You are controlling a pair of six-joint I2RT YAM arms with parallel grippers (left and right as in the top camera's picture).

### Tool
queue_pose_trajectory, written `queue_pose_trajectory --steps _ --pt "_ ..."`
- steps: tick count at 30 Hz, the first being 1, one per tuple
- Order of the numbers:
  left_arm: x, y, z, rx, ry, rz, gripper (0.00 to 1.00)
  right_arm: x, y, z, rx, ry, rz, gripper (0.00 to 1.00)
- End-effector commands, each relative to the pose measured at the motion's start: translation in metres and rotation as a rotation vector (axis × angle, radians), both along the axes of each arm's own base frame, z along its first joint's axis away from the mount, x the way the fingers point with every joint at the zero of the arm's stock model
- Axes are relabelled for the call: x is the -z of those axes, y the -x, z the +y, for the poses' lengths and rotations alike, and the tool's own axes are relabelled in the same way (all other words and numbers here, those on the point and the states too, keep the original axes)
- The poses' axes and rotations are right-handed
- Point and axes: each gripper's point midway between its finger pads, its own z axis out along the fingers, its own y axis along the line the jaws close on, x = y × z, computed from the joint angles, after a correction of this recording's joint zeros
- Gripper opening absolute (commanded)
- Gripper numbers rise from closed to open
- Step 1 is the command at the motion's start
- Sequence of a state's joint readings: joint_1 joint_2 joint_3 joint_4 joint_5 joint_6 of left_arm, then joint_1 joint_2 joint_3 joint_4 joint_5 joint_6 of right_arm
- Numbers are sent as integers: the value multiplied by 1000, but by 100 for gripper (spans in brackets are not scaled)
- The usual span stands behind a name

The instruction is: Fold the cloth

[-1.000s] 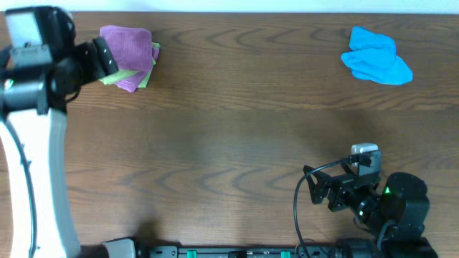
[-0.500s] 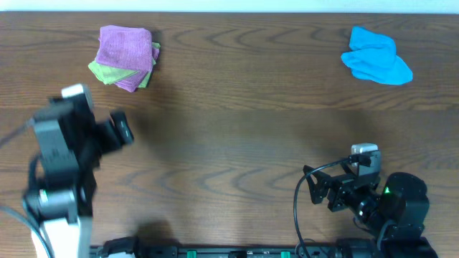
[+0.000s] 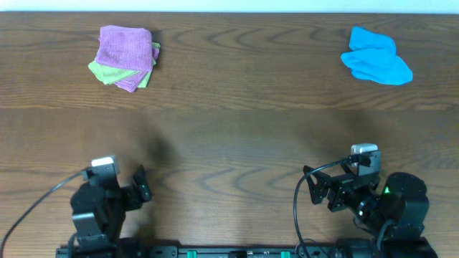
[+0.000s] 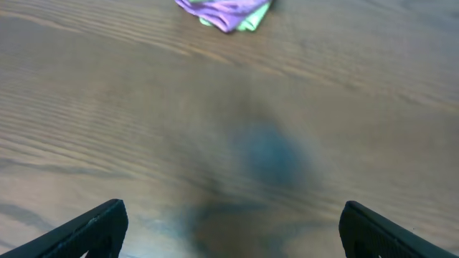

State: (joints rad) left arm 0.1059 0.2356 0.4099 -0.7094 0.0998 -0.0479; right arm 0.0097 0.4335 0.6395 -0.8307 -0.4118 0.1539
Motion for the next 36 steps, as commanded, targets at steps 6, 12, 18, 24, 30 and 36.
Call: queue_pose_trajectory --steps 6,12,18,24,30,36 --pt "36 8 -3 32 -49 19 95 0 0 0 10 -14 4 99" --pt "51 18 2 12 -88 57 95 0 0 0 10 -14 4 99" --pt "57 24 3 41 -128 71 95 0 0 0 9 -14 4 99" --pt "63 28 -1 94 -169 101 95 0 0 0 9 -14 4 99" --pt "69 33 -2 119 -188 135 95 0 0 0 9 -14 4 99" --pt "69 33 -2 119 -187 134 95 0 0 0 9 -14 4 99"
